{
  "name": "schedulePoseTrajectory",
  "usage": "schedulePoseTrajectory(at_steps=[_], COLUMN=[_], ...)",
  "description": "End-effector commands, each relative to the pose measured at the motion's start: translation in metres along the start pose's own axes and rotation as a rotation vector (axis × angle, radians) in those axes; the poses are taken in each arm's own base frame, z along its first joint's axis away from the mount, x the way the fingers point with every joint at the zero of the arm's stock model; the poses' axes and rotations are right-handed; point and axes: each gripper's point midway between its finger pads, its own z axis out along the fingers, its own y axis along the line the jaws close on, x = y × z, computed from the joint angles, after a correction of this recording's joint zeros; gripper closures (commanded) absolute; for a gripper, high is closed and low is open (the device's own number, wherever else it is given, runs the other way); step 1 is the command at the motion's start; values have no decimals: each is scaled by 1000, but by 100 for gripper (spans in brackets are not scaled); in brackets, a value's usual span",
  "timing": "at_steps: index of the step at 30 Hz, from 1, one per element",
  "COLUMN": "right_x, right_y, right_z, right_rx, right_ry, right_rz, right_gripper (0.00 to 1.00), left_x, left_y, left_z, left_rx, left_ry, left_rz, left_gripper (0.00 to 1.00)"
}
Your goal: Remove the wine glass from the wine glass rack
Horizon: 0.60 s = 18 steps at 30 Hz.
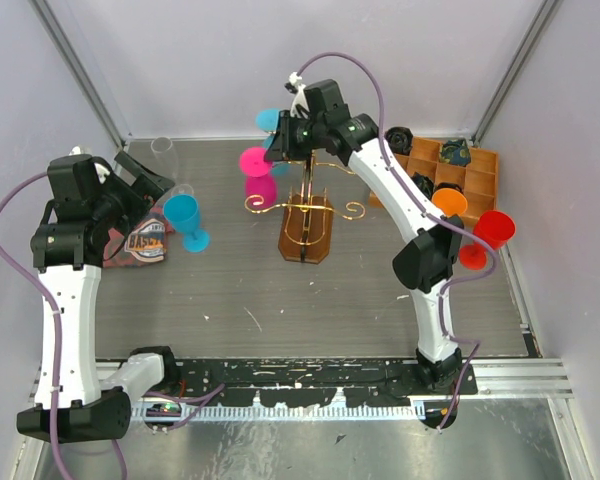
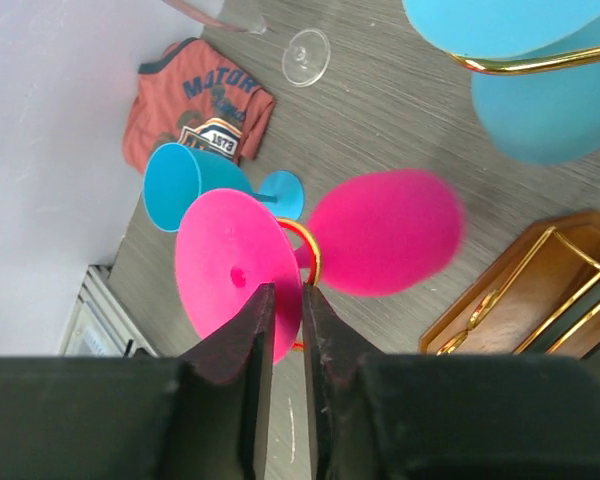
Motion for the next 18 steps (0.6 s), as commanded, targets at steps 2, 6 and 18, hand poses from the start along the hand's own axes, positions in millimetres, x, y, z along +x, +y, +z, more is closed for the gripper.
schedulePoseTrajectory(at_steps=[2,6,18], right_x=[-8,-13,-37], right_y=[25,23,19], right_z=[-28,-37,-76], right_rx=[-73,-74,-165], right_ry=[-29,-60,-156], right_rz=[-3,27,233], right_gripper=[91,99,99], left_x=[-3,-3,0], left_y=[-8,-8,-7], left_z=[-5,-5,-5], left_rx=[31,29,28], left_ry=[-11,-9,4], left_rz=[3,0,-10], left_gripper=[1,1,1])
